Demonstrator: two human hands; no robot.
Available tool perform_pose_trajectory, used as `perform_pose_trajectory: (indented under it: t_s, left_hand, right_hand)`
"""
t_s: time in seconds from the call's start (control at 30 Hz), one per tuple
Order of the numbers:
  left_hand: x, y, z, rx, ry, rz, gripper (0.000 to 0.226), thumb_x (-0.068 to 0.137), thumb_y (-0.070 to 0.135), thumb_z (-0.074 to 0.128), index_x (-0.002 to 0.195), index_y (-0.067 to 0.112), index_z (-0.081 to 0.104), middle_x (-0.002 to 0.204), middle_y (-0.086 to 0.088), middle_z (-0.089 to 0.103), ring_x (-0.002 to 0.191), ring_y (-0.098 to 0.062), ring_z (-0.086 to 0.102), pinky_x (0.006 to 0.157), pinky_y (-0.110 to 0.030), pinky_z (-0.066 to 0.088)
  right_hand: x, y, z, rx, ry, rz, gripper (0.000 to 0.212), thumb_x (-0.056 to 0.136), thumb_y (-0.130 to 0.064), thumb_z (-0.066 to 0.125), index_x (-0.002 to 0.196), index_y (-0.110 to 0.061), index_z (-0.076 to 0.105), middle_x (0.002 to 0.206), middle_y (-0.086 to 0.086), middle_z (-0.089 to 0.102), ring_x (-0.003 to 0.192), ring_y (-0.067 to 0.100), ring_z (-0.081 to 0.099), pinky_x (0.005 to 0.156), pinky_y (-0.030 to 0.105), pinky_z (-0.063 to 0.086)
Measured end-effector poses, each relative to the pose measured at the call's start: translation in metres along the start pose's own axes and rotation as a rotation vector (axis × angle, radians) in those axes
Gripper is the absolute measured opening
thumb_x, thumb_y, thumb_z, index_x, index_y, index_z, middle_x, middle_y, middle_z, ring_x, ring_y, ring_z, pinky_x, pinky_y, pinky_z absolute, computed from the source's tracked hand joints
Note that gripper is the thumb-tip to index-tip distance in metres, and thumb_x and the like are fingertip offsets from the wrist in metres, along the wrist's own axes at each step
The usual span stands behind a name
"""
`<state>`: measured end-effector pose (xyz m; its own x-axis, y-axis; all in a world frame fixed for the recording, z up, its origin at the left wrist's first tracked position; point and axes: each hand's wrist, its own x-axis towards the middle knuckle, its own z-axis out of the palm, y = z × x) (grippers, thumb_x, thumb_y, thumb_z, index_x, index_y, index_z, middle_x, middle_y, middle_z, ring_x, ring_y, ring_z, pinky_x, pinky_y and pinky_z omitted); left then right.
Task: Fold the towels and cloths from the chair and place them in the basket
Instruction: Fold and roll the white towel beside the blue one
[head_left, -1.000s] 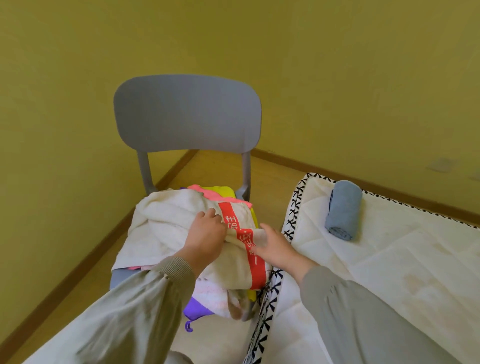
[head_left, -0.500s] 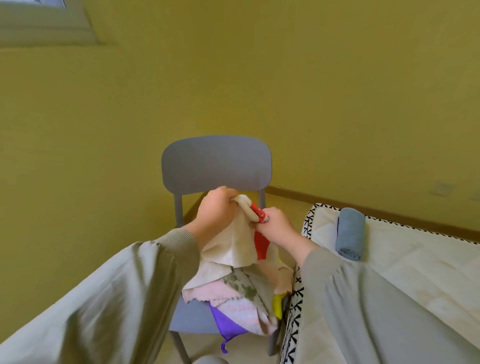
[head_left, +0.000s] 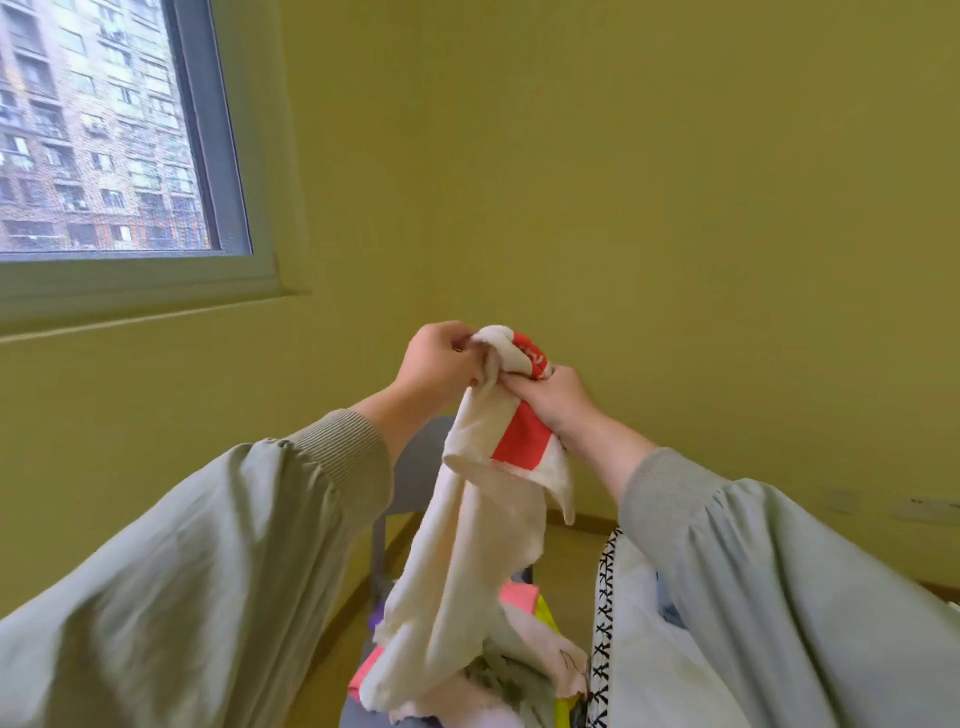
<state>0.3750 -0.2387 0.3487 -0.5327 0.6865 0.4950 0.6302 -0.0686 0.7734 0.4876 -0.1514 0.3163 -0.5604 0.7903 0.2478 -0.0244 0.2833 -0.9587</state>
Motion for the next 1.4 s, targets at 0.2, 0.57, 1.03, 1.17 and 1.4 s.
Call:
perform_pose_trajectory:
  t_s: [0.2,0.57,1.03,1.17,1.4]
  left_hand:
    - [-0.015,0.052,-0.025,0.155,0.003,0.124,0.024,0.095,0.018,0.050,0.114,0.018,0.065,0.107,0.003,0.065,0.090,-0.015,0.061,0.070,-0.022,0.045]
    - [-0.061,0.083,-0.009,0.674,-0.173,0.879,0.068,0.068,0.045,0.080,0.129,0.027,0.054,0.111,0.007,0.059,0.095,-0.014,0.056,0.074,-0.030,0.049]
    - [-0.066,0.079,0.007,0.241,0.117,0.247,0.033,0.093,0.020,0.050,0.062,0.011,0.048,0.061,-0.001,0.047,0.062,-0.023,0.044,0.056,-0.032,0.036]
    - [-0.060,0.069,-0.004,0.026,0.075,0.001,0.035,0.095,0.026,0.048,0.068,0.004,0.052,0.062,-0.003,0.040,0.059,-0.019,0.038,0.053,-0.026,0.033]
    - [-0.075,0.059,0.003,0.099,0.125,-0.001,0.048,0.094,0.029,0.052,0.052,0.017,0.031,0.050,0.004,0.027,0.045,-0.013,0.024,0.036,-0.020,0.016]
  right_hand:
    - [-0.001,-0.061,-0.023,-0.011,0.284,0.060,0.035,0.080,-0.032,0.071,0.106,-0.008,0.065,0.103,0.010,0.067,0.096,0.026,0.064,0.084,0.033,0.051]
    - [-0.017,-0.082,-0.059,0.129,0.450,0.160,0.015,0.086,-0.017,0.063,0.099,-0.011,0.060,0.090,0.005,0.058,0.082,0.022,0.058,0.074,0.029,0.047]
    - [-0.038,-0.059,-0.069,0.250,0.089,0.289,0.023,0.091,-0.030,0.054,0.079,-0.010,0.052,0.075,0.011,0.055,0.061,0.023,0.055,0.057,0.034,0.050]
    - [-0.050,-0.054,-0.076,0.211,-0.100,0.254,0.018,0.097,-0.026,0.046,0.086,-0.012,0.049,0.081,0.011,0.051,0.069,0.022,0.053,0.060,0.032,0.044]
    - [-0.070,-0.041,-0.060,0.041,-0.457,0.169,0.041,0.093,-0.052,0.043,0.094,-0.013,0.057,0.084,0.004,0.061,0.085,0.019,0.059,0.076,0.033,0.042]
